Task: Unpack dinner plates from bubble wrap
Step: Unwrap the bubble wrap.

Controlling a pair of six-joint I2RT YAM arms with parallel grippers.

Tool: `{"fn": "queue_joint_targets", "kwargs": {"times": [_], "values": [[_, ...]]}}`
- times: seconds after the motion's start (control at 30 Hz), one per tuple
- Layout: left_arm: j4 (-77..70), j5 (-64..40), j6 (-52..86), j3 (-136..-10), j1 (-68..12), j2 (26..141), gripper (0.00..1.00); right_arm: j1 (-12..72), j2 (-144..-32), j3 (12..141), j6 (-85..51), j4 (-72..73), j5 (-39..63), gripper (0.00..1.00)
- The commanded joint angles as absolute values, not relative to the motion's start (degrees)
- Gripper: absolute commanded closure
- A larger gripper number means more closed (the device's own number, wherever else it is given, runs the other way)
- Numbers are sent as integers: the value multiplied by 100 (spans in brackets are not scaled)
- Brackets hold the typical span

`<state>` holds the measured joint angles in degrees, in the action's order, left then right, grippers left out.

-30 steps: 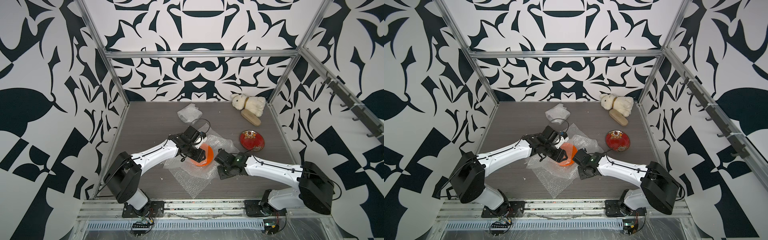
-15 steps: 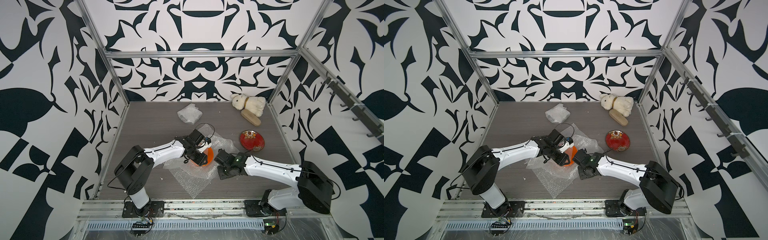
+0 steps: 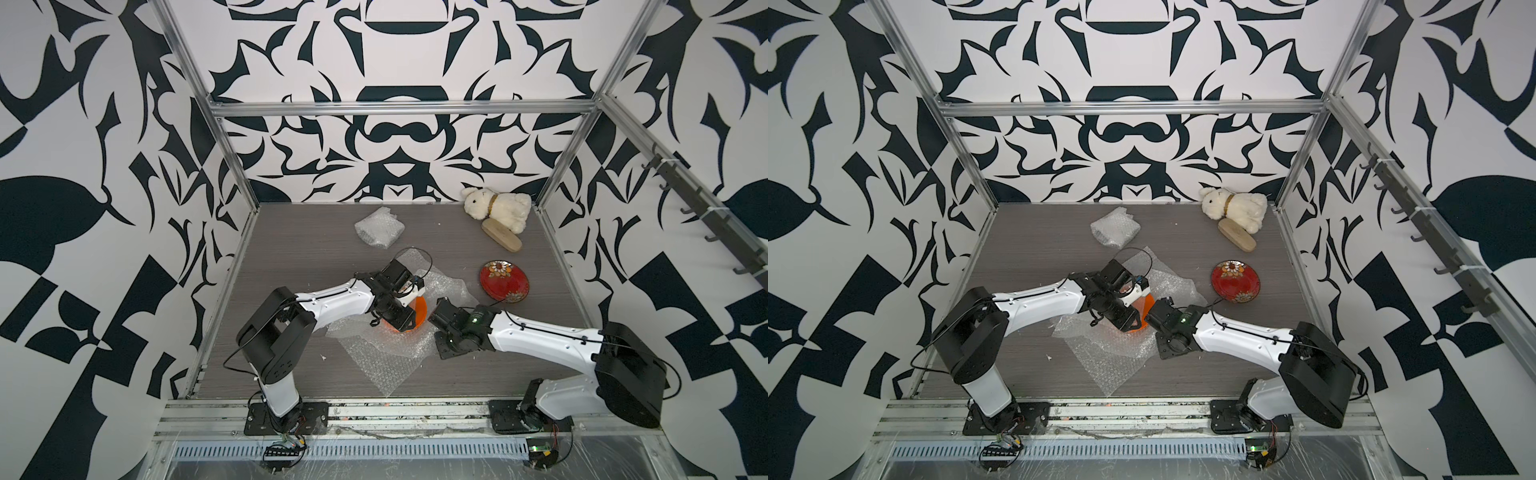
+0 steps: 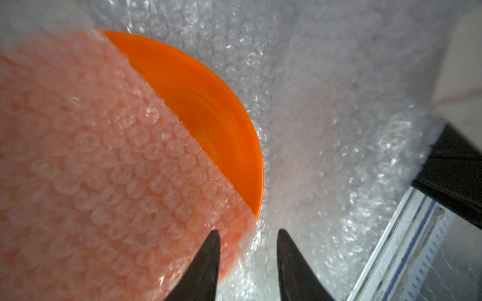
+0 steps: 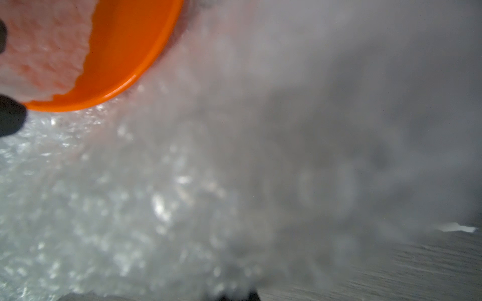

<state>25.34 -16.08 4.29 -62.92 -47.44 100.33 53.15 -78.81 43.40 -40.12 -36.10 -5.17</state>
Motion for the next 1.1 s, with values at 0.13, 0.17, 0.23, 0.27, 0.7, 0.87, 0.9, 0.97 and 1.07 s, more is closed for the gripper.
{"fn": "queue_joint_targets", "kwargs": {"times": [0.13,0.17,0.23,0.27,0.7,0.87,0.9,0.97,1.07], "values": [[2669,-1589,368,-6515,-4781,10308,64,5345,-7876,4306,-4059,-3574,-598,100],[2670,-1570,369,-6512,-4781,10331,65,5345,-7880,4299,-4055,-3573,-598,100],[2681,-1539,360,-6521,-4781,10353,66,5346,-7875,4298,-4054,-3575,-602,100],[2683,-1522,343,-6522,-4781,10365,67,5345,-7876,4298,-4049,-3574,-606,100],[2720,-1507,340,-6550,-4781,10187,98,5344,-7954,4331,-4030,-3546,-598,100],[2709,-1319,352,-6490,-4764,9897,100,5345,-7928,4317,-4035,-3594,-650,100],[2712,-1256,358,-6480,-4757,9854,100,5344,-7922,4311,-4041,-3597,-658,100],[2738,-1129,386,-6470,-4722,9756,100,5349,-7892,4308,-4047,-3619,-683,100],[2750,-1082,439,-6451,-4654,9609,100,5350,-7849,4298,-4059,-3655,-728,100]]}}
